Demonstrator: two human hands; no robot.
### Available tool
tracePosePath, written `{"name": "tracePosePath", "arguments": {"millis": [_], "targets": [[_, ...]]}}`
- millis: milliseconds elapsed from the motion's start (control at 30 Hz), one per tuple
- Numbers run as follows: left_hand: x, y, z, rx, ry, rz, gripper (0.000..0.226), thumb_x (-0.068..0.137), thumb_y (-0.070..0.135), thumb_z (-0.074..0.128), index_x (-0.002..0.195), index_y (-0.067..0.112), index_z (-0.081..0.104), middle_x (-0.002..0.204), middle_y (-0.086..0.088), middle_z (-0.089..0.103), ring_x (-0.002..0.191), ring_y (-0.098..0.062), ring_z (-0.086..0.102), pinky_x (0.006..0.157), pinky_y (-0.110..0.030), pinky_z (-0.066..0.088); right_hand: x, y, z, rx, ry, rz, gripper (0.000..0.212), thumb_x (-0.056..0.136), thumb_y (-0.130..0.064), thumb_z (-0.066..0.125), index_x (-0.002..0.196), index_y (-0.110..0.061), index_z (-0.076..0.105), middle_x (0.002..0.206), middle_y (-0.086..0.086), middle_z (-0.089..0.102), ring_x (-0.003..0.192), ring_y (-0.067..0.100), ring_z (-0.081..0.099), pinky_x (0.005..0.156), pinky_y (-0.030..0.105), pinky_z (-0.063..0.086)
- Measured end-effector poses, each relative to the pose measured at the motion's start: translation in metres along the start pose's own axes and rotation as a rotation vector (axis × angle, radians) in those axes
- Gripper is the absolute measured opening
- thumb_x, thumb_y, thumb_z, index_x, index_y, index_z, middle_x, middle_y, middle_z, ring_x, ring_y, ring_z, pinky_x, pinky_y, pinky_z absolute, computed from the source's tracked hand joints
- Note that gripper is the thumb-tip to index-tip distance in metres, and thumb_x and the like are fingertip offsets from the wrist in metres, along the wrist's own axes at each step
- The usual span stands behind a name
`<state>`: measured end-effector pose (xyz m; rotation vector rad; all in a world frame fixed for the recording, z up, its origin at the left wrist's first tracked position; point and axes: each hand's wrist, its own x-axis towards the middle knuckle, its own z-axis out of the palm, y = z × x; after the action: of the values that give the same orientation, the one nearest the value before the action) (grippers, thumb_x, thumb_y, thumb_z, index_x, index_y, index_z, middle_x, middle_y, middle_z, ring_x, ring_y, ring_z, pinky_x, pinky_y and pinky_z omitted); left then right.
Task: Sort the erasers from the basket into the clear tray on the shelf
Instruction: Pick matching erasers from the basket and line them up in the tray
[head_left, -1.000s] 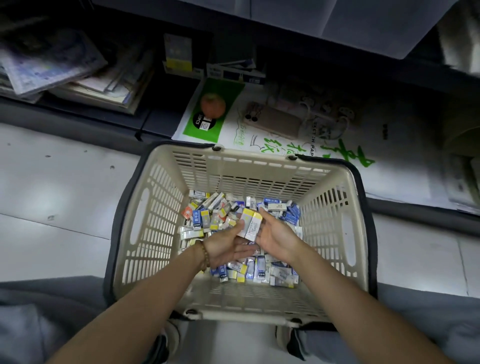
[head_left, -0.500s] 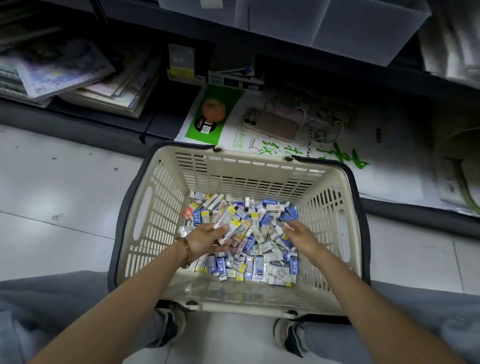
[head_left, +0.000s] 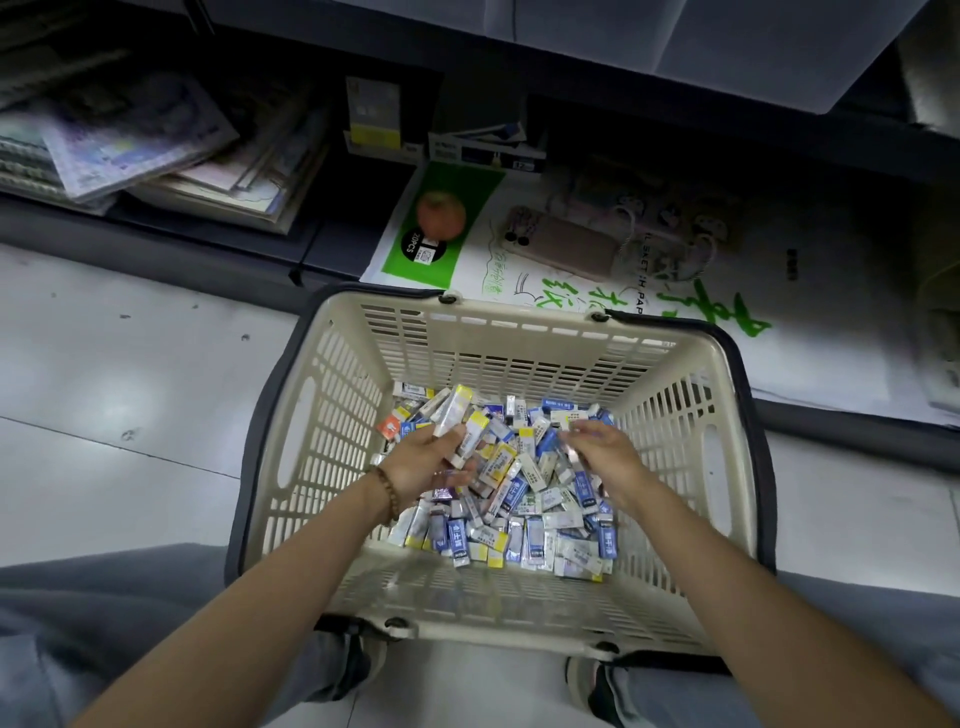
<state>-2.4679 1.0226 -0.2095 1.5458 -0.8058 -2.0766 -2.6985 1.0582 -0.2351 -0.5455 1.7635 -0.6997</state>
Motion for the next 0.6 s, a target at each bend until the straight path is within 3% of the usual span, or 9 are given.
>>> {"name": "tracePosePath", "arguments": {"millis": [100, 200, 400, 533, 600], "targets": [[-0.006, 0.028, 0.010, -0.011, -0.036, 0.090, 0.017, 0.096, 0.018, 0.048, 0.092, 0.005, 0.060, 0.086, -0.010, 0.063, 0.067, -0.012, 0.069, 0.061, -0.023, 0.058, -0.019, -0.053, 0.005, 0.240, -0.188, -0.069, 0.020, 0.090, -0.023, 0.058, 0.107, -0.014, 0.060, 0.093, 0.003, 0.060, 0.079, 0.014, 0.053, 0.068, 0.024, 0.043], [-0.022, 0.071, 0.019, -0.021, -0.077, 0.182, 0.024, 0.096, 0.018, 0.046, 0.111, 0.001, 0.056, 0.101, -0.010, 0.067, 0.074, -0.013, 0.070, 0.065, -0.023, 0.058, -0.050, -0.112, 0.003, 0.272, -0.245, -0.232, 0.013, 0.091, -0.016, 0.056, 0.102, -0.021, 0.058, 0.077, 0.000, 0.051, 0.068, 0.012, 0.048, 0.061, 0.024, 0.042], [-0.079, 0.155, 0.038, 0.122, -0.159, 0.364, 0.017, 0.098, 0.020, 0.043, 0.100, 0.010, 0.056, 0.104, -0.011, 0.063, 0.070, -0.011, 0.068, 0.061, -0.022, 0.058, -0.136, -0.207, -0.010, 0.237, -0.326, -0.492, 0.017, 0.098, -0.012, 0.043, 0.100, -0.018, 0.059, 0.084, 0.000, 0.058, 0.060, 0.010, 0.050, 0.051, 0.021, 0.037], [-0.117, 0.182, 0.045, 0.114, -0.249, 0.389, 0.017, 0.097, 0.019, 0.043, 0.096, 0.011, 0.057, 0.095, -0.008, 0.064, 0.068, -0.009, 0.069, 0.059, -0.019, 0.056, -0.184, -0.220, -0.022, 0.091, -0.334, -0.562, 0.018, 0.088, -0.007, 0.059, 0.105, -0.011, 0.057, 0.066, 0.000, 0.062, 0.050, 0.005, 0.055, 0.046, 0.015, 0.045], [-0.130, 0.184, 0.046, 0.110, -0.298, 0.375, 0.018, 0.097, 0.018, 0.043, 0.096, 0.008, 0.059, 0.090, -0.008, 0.065, 0.069, -0.009, 0.070, 0.060, -0.019, 0.056, -0.195, -0.214, -0.024, 0.055, -0.312, -0.568, 0.026, 0.081, -0.008, 0.066, 0.106, -0.012, 0.060, 0.069, -0.001, 0.068, 0.055, 0.004, 0.059, 0.052, 0.015, 0.050]]}}
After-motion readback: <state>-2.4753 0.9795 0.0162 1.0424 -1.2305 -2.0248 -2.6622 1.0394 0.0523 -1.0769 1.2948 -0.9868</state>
